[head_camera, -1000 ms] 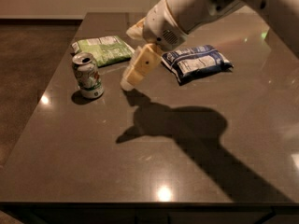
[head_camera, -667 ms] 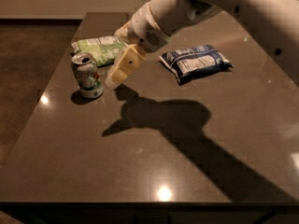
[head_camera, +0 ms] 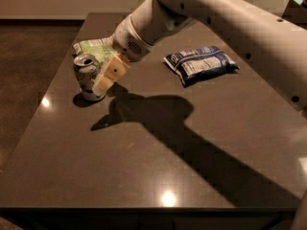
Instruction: Knock 7up can over
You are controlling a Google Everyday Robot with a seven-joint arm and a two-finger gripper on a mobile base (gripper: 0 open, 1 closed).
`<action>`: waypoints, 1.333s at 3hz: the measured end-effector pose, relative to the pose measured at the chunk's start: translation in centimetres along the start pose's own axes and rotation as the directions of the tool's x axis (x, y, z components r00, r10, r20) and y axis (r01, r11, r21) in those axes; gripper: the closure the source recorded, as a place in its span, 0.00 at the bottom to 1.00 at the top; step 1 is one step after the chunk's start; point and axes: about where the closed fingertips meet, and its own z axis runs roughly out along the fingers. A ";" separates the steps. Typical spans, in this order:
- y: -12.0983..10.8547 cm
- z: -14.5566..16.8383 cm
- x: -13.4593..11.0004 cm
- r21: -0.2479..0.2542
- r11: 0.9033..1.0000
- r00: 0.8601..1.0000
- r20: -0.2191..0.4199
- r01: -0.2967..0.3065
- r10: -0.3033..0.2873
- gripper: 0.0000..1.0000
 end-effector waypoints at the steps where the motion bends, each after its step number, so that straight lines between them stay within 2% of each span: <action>1: 0.2 1.9 -0.6 -0.027 1.000 1.000 -0.003 0.000 0.000 0.00; 2: -0.7 3.8 -0.5 -0.040 0.999 0.999 -0.018 -0.027 0.026 0.03; 3: -1.4 4.3 -0.2 -0.043 0.998 0.998 -0.024 -0.051 0.050 0.25; 4: -2.1 2.8 -0.4 -0.051 0.997 0.998 -0.009 -0.059 0.059 0.57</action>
Offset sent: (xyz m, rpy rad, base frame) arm 0.0172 0.0398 -0.0291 -0.0274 0.0562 0.0050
